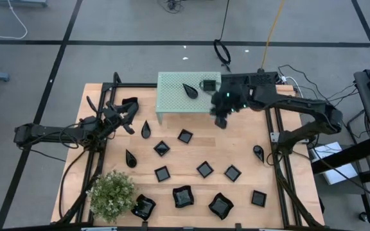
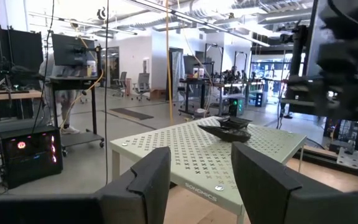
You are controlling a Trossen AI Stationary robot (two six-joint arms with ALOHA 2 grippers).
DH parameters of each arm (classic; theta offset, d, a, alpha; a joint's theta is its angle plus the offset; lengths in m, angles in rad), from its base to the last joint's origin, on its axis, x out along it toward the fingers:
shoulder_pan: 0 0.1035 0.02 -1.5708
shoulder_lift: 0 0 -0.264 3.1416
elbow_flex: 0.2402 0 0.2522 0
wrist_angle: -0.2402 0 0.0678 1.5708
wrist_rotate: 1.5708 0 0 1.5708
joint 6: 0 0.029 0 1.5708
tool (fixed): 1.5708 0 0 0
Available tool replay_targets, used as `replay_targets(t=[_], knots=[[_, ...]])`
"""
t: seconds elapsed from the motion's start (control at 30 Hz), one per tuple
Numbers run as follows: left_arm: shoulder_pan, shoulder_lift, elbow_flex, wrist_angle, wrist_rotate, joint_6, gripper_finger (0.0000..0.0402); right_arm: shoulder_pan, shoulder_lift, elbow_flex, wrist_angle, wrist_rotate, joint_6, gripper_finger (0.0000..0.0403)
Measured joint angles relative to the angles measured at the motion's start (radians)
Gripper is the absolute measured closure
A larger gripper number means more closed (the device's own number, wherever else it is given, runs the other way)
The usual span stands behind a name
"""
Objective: Pick & Place Mini shaped plates
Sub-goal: Stack the black square plate on the shelf
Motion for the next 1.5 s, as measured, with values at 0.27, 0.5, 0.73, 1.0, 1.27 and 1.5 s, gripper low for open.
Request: replay_targets(t=[0.27,0.5,0.73,1.0,1.27,1.5], knots=[[0.0,0.0,0.0,0.0,0.0,0.0,0.0229,0.176,0.028,-0.017,-0.161,0.0,0.309,0.0288],[0.0,0.0,0.0,0.0,0.0,0.0,0.0229,0.31,0.041,-0.173,-0.2,-0.153,0.544,0.0253],[0.0,0.0,0.0,0.0,0.0,0.0,0.0229,0.41,0.044,-0.386,-0.097,-0.21,0.752,0.0258],[0.0,0.0,0.0,-0.001,0.0,0.0,0.0229,0.453,0.043,-0.535,0.085,-0.237,0.857,0.0258],[0.0,0.0,0.0,0.0,0.0,0.0,0.0229,0.493,0.038,-0.603,0.214,-0.233,0.899,0.0262],[0.0,0.0,0.0,0.0,0.0,0.0,0.0229,0.514,0.039,-0.616,0.225,-0.207,0.915,0.0311]])
